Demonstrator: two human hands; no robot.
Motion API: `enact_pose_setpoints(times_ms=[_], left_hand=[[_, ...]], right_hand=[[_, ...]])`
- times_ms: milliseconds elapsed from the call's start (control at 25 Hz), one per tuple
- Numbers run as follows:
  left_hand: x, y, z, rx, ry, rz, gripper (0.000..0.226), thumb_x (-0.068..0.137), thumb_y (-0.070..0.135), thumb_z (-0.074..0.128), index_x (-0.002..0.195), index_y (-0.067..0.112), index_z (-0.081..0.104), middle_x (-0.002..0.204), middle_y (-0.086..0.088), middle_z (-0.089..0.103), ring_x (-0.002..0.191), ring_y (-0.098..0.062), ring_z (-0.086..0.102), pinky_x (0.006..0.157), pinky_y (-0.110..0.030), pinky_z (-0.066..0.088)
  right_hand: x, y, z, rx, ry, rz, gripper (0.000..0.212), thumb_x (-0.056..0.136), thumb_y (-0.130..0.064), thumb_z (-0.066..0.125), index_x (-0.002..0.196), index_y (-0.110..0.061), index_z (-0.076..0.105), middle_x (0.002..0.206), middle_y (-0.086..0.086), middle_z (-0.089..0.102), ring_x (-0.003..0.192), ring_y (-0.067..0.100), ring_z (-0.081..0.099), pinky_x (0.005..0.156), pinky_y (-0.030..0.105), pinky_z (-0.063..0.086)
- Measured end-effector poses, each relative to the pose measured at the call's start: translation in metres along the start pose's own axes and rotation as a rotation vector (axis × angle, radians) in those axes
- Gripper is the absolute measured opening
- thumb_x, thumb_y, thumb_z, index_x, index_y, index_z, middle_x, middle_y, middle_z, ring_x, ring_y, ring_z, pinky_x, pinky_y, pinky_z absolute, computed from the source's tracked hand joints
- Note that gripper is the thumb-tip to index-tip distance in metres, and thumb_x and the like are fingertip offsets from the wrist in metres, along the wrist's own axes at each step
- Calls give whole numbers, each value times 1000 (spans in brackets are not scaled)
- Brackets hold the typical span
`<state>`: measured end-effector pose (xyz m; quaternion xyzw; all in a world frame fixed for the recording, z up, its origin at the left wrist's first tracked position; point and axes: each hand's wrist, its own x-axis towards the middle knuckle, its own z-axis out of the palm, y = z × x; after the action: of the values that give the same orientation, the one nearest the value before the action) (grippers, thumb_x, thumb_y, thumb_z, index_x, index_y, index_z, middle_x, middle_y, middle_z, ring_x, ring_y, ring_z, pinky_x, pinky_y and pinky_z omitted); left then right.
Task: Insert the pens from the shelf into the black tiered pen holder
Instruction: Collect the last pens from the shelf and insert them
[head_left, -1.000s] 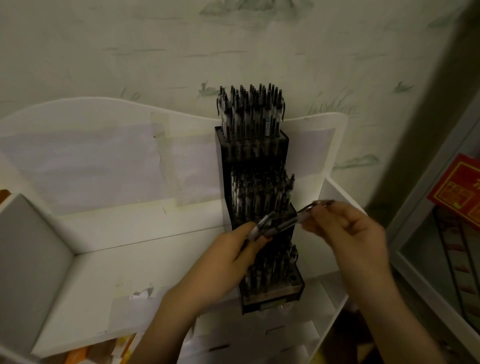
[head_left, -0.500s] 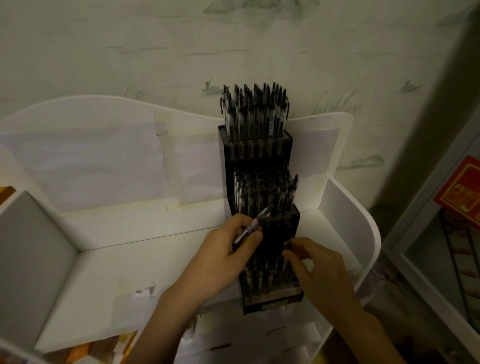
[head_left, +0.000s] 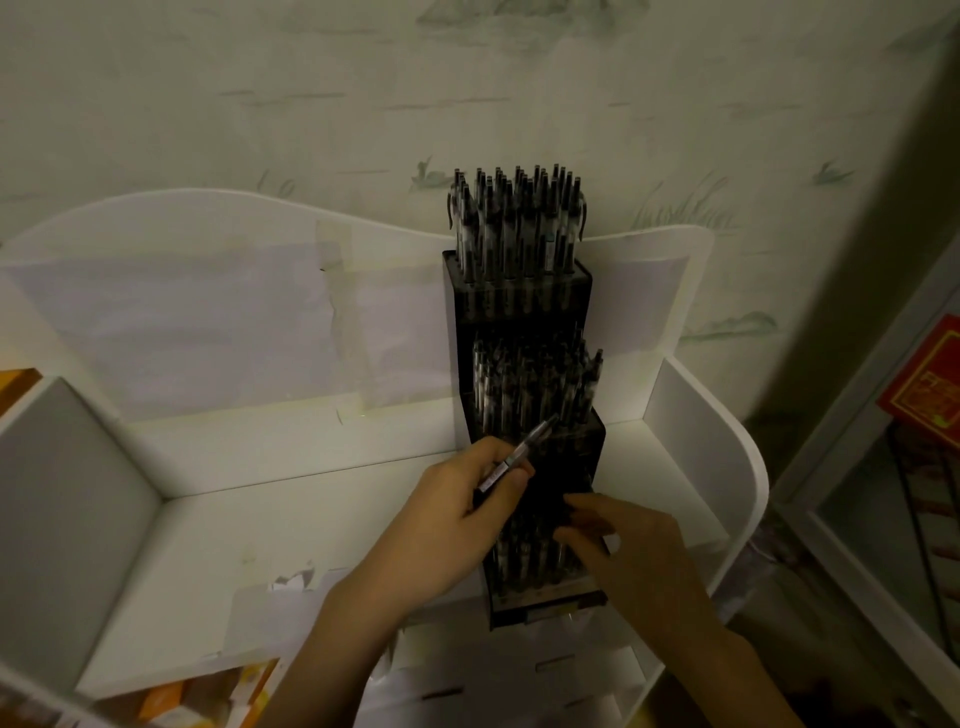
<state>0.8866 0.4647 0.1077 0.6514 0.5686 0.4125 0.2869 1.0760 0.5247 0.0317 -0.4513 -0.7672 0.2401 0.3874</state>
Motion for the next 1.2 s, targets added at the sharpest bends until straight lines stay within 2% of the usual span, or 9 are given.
enact_pose_setpoints(times_ms=[160,360,520,560,640,760,880,1040,1200], left_hand=[[1,2,8,13,-57,12,15,100,27,48,96,29,62,67,15,54,59,0,48,55,-12,36],[4,10,20,-8,-132,67,16,101,26,45,96,27,60,71,9,55,63,-1,50,58,-16,38],[7,13,23,66,-138,52,15,100,31,47,106,32,61,70,14,57,60,0,52,55,-17,40],[8,13,22,102,-119,44,18,99,33,49,113,34,60,72,17,58,64,1,54,58,-15,40],[7,11,19,238,-64,50,29,97,39,50,126,39,52,94,23,60,86,6,56,71,-14,44],[7,9,15,552,30,140,46,94,48,49,139,39,39,126,21,51,113,2,47,94,-22,44],[7,8,15,684,74,203,57,92,51,49,145,34,34,136,16,46,122,-5,44,101,-25,38],[6,5,16,729,68,205,64,91,55,47,148,36,26,146,16,36,132,-5,35,106,-23,28],[6,4,14,739,88,201,64,91,56,47,149,37,25,148,17,34,135,-5,32,109,-24,26]], right_hand=[[7,-37,-26,188,77,-19,27,78,-37,67,103,-28,70,79,-16,70,82,-3,63,72,4,46],[14,-58,-38,492,1,115,15,87,-14,65,93,-26,73,85,-14,74,82,3,69,73,15,53],[18,-61,-58,626,170,178,8,87,-9,64,90,-12,72,79,1,76,76,14,73,69,19,56],[18,-60,-65,622,234,172,7,87,-10,65,90,-10,71,77,2,75,74,15,73,68,19,56],[16,-59,-76,542,318,119,5,84,-14,68,88,-13,70,76,0,75,72,12,72,70,17,56],[8,-48,-77,200,296,3,5,82,-25,68,86,-24,69,76,-10,72,75,0,68,75,6,49],[2,-31,-60,21,168,17,8,84,-25,67,86,-33,65,77,-23,66,81,-10,62,72,-4,40],[-2,-10,-31,9,132,-22,14,83,-11,72,88,-24,69,74,-27,61,79,-15,60,66,-3,41],[-4,8,-14,4,99,-43,13,83,-12,73,87,-24,69,75,-26,61,79,-13,61,66,0,45]])
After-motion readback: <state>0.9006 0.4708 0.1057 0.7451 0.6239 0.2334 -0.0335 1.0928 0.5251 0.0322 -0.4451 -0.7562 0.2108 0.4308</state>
